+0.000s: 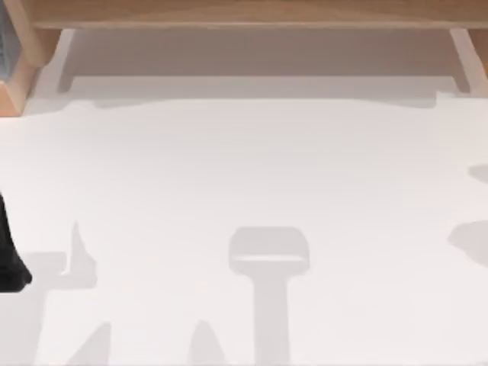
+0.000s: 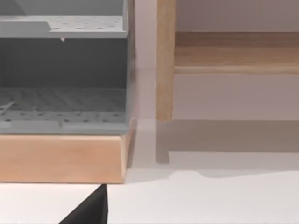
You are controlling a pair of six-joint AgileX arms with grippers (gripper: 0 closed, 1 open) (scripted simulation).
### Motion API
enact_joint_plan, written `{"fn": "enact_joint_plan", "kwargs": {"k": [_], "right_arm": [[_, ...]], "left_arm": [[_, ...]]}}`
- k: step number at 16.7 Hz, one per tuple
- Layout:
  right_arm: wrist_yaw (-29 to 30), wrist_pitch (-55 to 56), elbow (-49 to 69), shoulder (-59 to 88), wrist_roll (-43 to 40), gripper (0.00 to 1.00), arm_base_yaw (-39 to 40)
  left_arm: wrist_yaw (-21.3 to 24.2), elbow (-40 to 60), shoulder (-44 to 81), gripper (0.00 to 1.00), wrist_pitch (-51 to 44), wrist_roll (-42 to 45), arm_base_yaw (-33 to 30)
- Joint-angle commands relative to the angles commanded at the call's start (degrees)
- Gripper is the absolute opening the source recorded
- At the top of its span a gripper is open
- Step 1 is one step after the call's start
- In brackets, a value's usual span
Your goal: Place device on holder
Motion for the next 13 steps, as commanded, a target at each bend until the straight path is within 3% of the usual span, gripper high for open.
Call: {"fn": "enact_joint_plan", "kwargs": {"k": [8,13], "right_arm": [[-1.28,3.40,0.37,3.17,1.92,0.00,0.52],[-1.28,3.40,0.37,3.17,1.92,0.38,0.52]], "left_arm": [[0.00,0.00,0.00,1.00,0.00,0.00,0.00],[0.00,0.00,0.00,1.00,0.00,0.00,0.00]]}}
